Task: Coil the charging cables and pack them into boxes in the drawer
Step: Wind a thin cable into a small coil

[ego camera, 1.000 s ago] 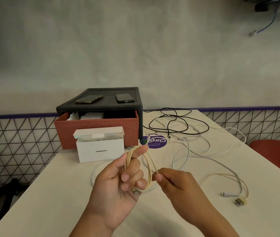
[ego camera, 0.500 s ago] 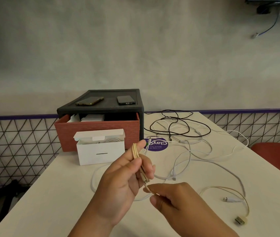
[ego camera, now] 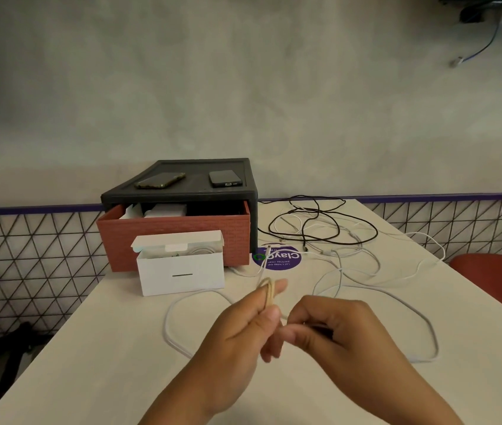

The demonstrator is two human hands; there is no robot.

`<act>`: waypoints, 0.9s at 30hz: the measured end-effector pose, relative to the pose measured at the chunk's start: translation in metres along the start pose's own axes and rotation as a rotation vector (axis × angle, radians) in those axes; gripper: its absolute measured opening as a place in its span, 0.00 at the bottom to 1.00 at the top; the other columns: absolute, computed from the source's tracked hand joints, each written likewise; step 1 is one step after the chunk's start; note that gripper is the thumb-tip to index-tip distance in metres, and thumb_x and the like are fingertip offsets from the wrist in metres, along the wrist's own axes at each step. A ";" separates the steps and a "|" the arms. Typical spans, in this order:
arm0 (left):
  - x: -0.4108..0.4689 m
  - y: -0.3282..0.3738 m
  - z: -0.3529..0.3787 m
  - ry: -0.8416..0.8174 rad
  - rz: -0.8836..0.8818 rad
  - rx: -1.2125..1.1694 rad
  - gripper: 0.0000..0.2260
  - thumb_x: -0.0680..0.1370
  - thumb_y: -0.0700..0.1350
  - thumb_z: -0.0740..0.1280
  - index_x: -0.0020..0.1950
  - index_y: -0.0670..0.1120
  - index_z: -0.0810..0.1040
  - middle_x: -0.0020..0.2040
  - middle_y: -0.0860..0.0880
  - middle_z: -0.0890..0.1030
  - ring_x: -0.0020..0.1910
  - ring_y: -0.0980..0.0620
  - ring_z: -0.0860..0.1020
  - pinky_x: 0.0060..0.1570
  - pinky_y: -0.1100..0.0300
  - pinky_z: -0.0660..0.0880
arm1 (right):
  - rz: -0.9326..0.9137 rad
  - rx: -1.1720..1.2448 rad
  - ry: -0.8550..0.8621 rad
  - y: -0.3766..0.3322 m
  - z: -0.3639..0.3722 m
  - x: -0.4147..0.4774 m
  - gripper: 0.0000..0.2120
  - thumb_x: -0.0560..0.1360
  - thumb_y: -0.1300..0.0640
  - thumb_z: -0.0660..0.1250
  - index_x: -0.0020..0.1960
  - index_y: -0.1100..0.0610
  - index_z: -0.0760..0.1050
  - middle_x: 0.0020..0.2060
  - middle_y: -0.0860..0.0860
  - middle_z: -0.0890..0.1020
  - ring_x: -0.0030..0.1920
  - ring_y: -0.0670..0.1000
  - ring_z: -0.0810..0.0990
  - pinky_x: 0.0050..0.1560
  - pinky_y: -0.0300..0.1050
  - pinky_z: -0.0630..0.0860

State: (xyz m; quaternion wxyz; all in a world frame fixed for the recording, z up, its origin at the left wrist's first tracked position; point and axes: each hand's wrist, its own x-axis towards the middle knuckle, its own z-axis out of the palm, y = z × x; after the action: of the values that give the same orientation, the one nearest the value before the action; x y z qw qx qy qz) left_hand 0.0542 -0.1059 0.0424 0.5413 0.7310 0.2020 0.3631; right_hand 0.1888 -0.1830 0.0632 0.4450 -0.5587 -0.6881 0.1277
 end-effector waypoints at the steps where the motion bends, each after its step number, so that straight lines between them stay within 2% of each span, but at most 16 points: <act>1: -0.002 0.002 0.000 -0.017 -0.001 -0.004 0.15 0.73 0.53 0.56 0.56 0.58 0.76 0.28 0.55 0.72 0.31 0.59 0.70 0.39 0.69 0.69 | 0.007 0.034 0.040 -0.001 -0.001 0.001 0.11 0.70 0.47 0.70 0.31 0.48 0.73 0.25 0.39 0.79 0.27 0.43 0.74 0.29 0.33 0.68; 2: -0.003 0.004 0.000 -0.041 0.003 -0.008 0.12 0.73 0.55 0.57 0.50 0.58 0.79 0.27 0.54 0.70 0.30 0.58 0.68 0.38 0.66 0.69 | 0.020 0.050 0.090 0.000 -0.002 0.002 0.12 0.67 0.46 0.72 0.31 0.50 0.73 0.23 0.41 0.77 0.27 0.43 0.75 0.28 0.33 0.66; 4: -0.004 0.007 -0.002 -0.103 0.008 -0.035 0.11 0.72 0.59 0.59 0.38 0.58 0.79 0.25 0.54 0.68 0.29 0.57 0.66 0.40 0.60 0.69 | 0.047 0.093 0.162 0.002 -0.002 0.003 0.10 0.64 0.47 0.74 0.33 0.49 0.74 0.22 0.48 0.74 0.25 0.43 0.72 0.26 0.33 0.64; 7: -0.005 0.010 -0.005 -0.145 -0.036 -0.128 0.13 0.68 0.61 0.60 0.33 0.55 0.78 0.23 0.55 0.66 0.25 0.59 0.64 0.38 0.63 0.71 | 0.068 0.172 0.189 0.004 0.001 0.004 0.08 0.62 0.50 0.74 0.33 0.48 0.75 0.24 0.56 0.73 0.25 0.43 0.65 0.27 0.33 0.63; 9: -0.005 0.011 -0.005 -0.168 -0.052 -0.163 0.12 0.67 0.59 0.62 0.35 0.54 0.80 0.22 0.56 0.64 0.22 0.60 0.63 0.34 0.65 0.70 | 0.081 0.221 0.214 0.006 0.003 0.005 0.07 0.62 0.50 0.74 0.34 0.48 0.75 0.23 0.54 0.71 0.25 0.43 0.65 0.28 0.31 0.63; 11: -0.006 0.013 -0.005 -0.159 -0.073 -0.226 0.11 0.66 0.57 0.63 0.33 0.51 0.80 0.21 0.57 0.63 0.21 0.59 0.61 0.31 0.65 0.69 | 0.088 0.241 0.209 0.008 0.002 0.006 0.09 0.65 0.45 0.74 0.35 0.47 0.76 0.23 0.49 0.70 0.25 0.43 0.65 0.28 0.30 0.62; 14: -0.006 0.013 -0.005 -0.103 -0.101 -0.434 0.10 0.66 0.53 0.66 0.30 0.48 0.76 0.21 0.55 0.60 0.19 0.57 0.58 0.28 0.63 0.68 | 0.089 0.209 0.145 0.014 0.007 0.005 0.19 0.66 0.36 0.63 0.32 0.52 0.73 0.24 0.46 0.69 0.27 0.42 0.65 0.29 0.31 0.61; 17: -0.007 0.012 -0.005 -0.092 -0.120 -0.610 0.10 0.65 0.51 0.69 0.28 0.46 0.74 0.20 0.54 0.59 0.18 0.58 0.57 0.25 0.63 0.68 | 0.170 0.442 0.086 0.015 0.013 0.002 0.26 0.69 0.41 0.63 0.34 0.66 0.68 0.23 0.44 0.63 0.25 0.42 0.60 0.26 0.31 0.58; 18: -0.007 0.011 -0.005 -0.101 -0.130 -0.659 0.11 0.64 0.50 0.72 0.29 0.46 0.74 0.20 0.54 0.59 0.18 0.58 0.58 0.25 0.63 0.68 | 0.199 0.534 0.061 0.014 0.015 0.001 0.24 0.71 0.45 0.62 0.33 0.67 0.67 0.23 0.44 0.62 0.24 0.42 0.59 0.25 0.31 0.57; 20: -0.008 0.011 -0.005 -0.120 -0.154 -0.783 0.14 0.60 0.51 0.78 0.31 0.44 0.76 0.20 0.53 0.61 0.17 0.58 0.60 0.25 0.62 0.69 | 0.221 0.662 0.036 0.007 0.017 0.001 0.17 0.71 0.49 0.60 0.30 0.59 0.70 0.22 0.44 0.62 0.23 0.43 0.57 0.24 0.32 0.55; 21: -0.009 0.011 -0.004 -0.126 -0.162 -0.852 0.15 0.59 0.50 0.79 0.33 0.42 0.78 0.19 0.53 0.62 0.17 0.58 0.61 0.24 0.62 0.70 | 0.225 0.695 0.031 0.006 0.019 0.001 0.15 0.71 0.49 0.59 0.28 0.55 0.71 0.22 0.44 0.62 0.23 0.43 0.56 0.24 0.33 0.54; 23: -0.008 0.008 -0.007 -0.155 -0.139 -0.981 0.16 0.61 0.47 0.79 0.42 0.39 0.82 0.20 0.52 0.65 0.17 0.58 0.65 0.27 0.61 0.73 | 0.256 0.715 0.028 0.006 0.022 0.002 0.16 0.71 0.49 0.59 0.26 0.53 0.70 0.22 0.45 0.63 0.23 0.43 0.56 0.24 0.33 0.54; 25: -0.003 0.003 -0.011 -0.237 -0.083 -1.105 0.17 0.72 0.45 0.71 0.56 0.37 0.79 0.26 0.50 0.71 0.23 0.56 0.71 0.39 0.59 0.77 | 0.304 0.691 0.008 0.011 0.025 0.000 0.16 0.70 0.48 0.59 0.27 0.53 0.72 0.22 0.47 0.64 0.22 0.43 0.58 0.23 0.33 0.54; 26: -0.002 0.002 -0.011 -0.261 -0.051 -1.138 0.18 0.78 0.44 0.63 0.64 0.35 0.73 0.31 0.48 0.74 0.29 0.54 0.75 0.48 0.57 0.77 | 0.315 0.662 -0.015 0.013 0.026 -0.001 0.16 0.70 0.48 0.59 0.27 0.54 0.73 0.21 0.47 0.64 0.22 0.43 0.58 0.23 0.32 0.55; 27: -0.002 0.003 -0.013 -0.172 -0.026 -1.094 0.19 0.82 0.43 0.54 0.69 0.34 0.65 0.36 0.46 0.76 0.35 0.52 0.77 0.56 0.55 0.73 | 0.316 0.624 -0.039 0.015 0.027 -0.002 0.16 0.70 0.47 0.59 0.29 0.54 0.75 0.21 0.47 0.65 0.21 0.43 0.59 0.23 0.31 0.56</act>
State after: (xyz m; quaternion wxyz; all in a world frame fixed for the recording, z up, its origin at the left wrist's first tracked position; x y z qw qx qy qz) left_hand 0.0428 -0.1000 0.0466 0.8610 0.3678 -0.0520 0.3475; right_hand 0.1782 -0.1711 0.0370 0.5559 -0.4930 -0.5292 0.4098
